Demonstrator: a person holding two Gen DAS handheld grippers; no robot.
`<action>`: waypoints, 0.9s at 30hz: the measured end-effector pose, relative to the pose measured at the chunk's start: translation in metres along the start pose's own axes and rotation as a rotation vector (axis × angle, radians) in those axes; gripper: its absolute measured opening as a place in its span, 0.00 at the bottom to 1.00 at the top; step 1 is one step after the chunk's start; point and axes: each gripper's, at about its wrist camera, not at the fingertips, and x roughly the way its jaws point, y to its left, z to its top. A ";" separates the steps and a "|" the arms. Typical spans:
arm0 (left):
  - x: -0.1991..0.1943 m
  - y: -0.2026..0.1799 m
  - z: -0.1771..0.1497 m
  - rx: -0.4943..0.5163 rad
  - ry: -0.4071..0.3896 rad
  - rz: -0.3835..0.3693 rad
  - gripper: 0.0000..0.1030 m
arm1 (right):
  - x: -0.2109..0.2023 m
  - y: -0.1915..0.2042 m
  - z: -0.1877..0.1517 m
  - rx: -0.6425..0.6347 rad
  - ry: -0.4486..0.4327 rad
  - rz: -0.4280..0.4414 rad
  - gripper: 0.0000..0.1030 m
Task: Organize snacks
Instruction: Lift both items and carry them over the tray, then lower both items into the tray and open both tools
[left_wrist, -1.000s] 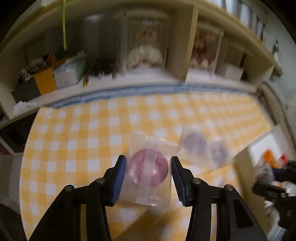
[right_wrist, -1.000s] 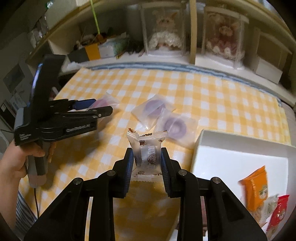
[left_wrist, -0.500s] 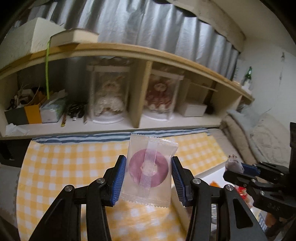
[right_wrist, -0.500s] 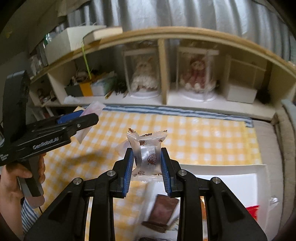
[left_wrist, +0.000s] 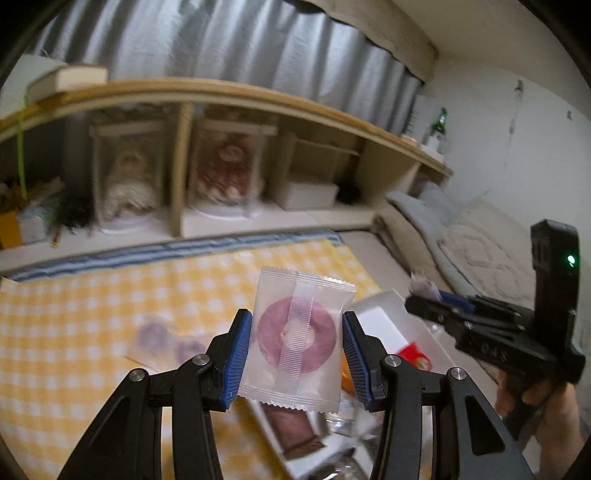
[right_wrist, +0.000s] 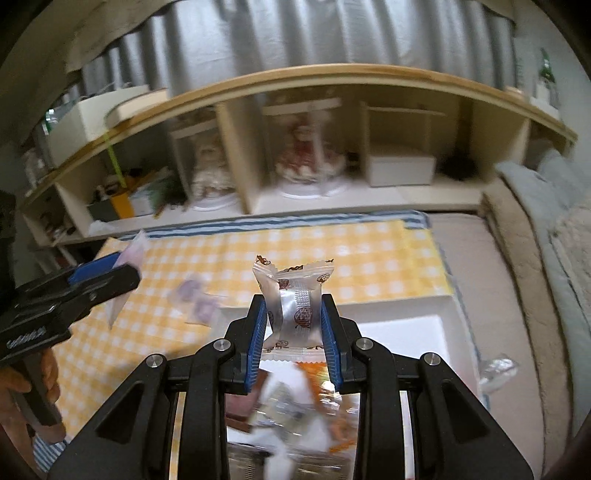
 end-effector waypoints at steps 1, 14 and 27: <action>0.008 0.000 0.001 -0.002 0.009 -0.009 0.46 | 0.001 -0.009 -0.002 0.013 0.005 -0.012 0.28; 0.111 0.002 0.002 -0.021 0.222 0.007 0.46 | 0.037 -0.099 -0.021 0.158 0.105 -0.128 0.28; 0.155 -0.003 0.020 0.053 0.277 0.077 0.59 | 0.070 -0.137 -0.028 0.216 0.154 -0.146 0.30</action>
